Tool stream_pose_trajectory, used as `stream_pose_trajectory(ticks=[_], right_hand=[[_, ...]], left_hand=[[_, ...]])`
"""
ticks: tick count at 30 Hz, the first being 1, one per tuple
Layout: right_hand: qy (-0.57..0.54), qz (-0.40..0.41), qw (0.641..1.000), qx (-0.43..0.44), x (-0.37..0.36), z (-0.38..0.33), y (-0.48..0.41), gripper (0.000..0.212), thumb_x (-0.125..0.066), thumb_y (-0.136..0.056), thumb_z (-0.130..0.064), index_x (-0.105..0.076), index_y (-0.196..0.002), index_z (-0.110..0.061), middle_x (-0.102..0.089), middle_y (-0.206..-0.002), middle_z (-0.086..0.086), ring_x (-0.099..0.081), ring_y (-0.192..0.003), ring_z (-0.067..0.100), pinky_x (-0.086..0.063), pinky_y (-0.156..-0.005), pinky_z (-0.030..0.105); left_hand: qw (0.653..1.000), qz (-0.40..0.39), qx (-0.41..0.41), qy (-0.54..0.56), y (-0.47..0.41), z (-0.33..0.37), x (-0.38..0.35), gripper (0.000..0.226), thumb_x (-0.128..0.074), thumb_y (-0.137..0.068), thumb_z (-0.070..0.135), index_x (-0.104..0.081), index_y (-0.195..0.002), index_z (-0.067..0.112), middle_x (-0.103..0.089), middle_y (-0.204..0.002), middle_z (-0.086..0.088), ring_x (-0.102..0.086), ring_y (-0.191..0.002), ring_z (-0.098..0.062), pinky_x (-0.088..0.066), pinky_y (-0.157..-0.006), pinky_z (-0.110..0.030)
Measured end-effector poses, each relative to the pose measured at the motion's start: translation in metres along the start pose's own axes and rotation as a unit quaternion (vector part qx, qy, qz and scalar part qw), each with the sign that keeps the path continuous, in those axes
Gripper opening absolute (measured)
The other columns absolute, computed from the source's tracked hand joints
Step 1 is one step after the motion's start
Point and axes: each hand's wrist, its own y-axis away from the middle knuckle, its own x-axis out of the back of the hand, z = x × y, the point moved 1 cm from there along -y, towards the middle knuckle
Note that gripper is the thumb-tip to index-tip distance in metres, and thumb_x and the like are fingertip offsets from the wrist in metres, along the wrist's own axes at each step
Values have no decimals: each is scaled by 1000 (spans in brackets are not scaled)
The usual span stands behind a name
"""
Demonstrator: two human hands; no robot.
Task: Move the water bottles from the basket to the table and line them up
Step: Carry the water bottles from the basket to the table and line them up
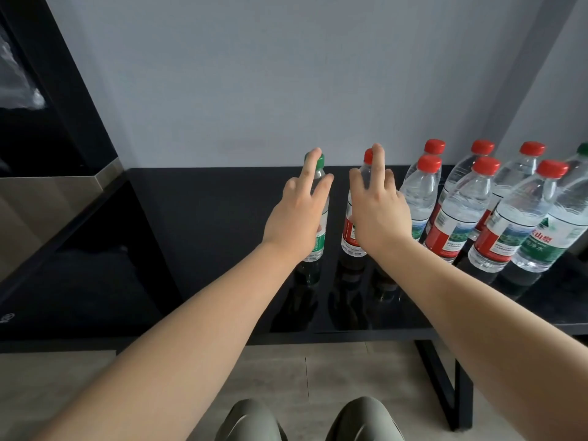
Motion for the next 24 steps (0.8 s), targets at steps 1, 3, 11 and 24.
stream_pose_trajectory(ticks=[1, 3, 11, 24], right_hand=[[14, -4, 1000, -4, -1, 1, -3, 78, -73, -80, 1, -34, -147, -9, 9, -168, 23, -33, -143, 46, -52, -97, 48], [40, -15, 999, -14, -1, 1, -10, 81, -75, -79, -2, -33, -148, -9, 10, -167, 25, -36, -143, 46, -49, -99, 47], [36, -48, 997, -52, -6, -5, -21, 76, -71, -87, -1, -27, -150, -6, 18, -167, 24, -21, -151, 51, -58, -87, 47], [23, -57, 996, -67, -13, 1, -31, 76, -71, -88, -1, -26, -150, -7, 21, -166, 22, -19, -152, 49, -58, -88, 46]], left_hand=[[1000, 0, 0, 0, -4, 0, -3, 99, -91, -68, 3, -38, -149, 20, 6, -169, -3, -48, -120, -28, -62, -68, -42], [1000, -2, -1, 3, -13, -1, -9, 99, -90, -67, 1, -38, -149, 20, 7, -169, -3, -49, -117, -28, -62, -67, -42], [1000, -8, 4, 9, -40, 1, -24, 94, -90, -66, 0, -41, -143, 19, 9, -168, -4, -50, -114, -29, -60, -64, -38], [1000, -26, -6, -2, -52, -1, -29, 96, -88, -69, -2, -37, -148, 18, 13, -168, -7, -49, -116, -28, -60, -70, -36]])
